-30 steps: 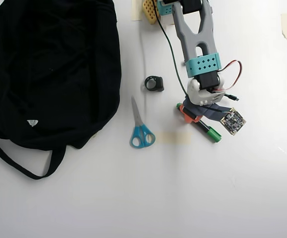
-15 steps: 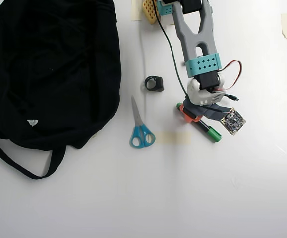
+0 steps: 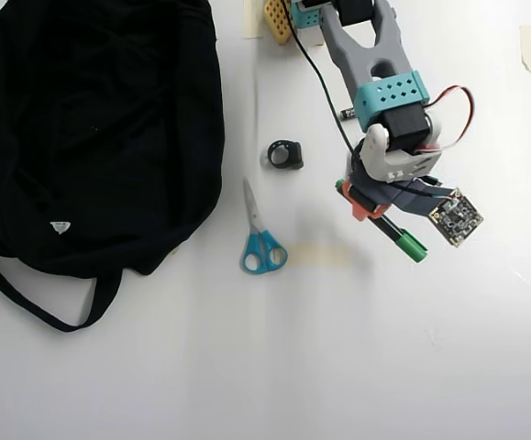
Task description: Put the green marker into the black bag
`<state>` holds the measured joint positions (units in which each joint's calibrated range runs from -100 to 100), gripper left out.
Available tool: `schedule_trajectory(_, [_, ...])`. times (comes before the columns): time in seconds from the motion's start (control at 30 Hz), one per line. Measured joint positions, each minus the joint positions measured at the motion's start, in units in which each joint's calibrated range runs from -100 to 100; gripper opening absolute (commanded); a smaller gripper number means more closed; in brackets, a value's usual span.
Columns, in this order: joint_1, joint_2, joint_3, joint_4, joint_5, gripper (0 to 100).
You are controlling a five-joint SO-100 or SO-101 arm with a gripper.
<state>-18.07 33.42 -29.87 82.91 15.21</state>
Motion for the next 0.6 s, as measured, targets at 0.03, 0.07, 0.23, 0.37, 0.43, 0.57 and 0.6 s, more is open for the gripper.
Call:
schedule_trajectory(0.03, [-0.15, 0.0, -1.42, 0.94, 0.0, 2])
schedule_trajectory(0.07, [-0.15, 0.0, -2.59, 1.89, -0.1, 2])
schedule_trajectory(0.23, [-0.15, 0.0, -8.73, 9.1, -4.49, 2])
schedule_trajectory(0.37, [-0.15, 0.0, -13.99, 15.03, -6.35, 2])
schedule_trajectory(0.43, [-0.15, 0.0, -15.25, 15.8, -6.84, 2])
schedule_trajectory(0.57, [0.29, -2.24, -14.39, 16.06, -8.11, 2])
schedule_trajectory(0.6, [0.51, -3.49, -13.13, 16.06, -8.21, 2])
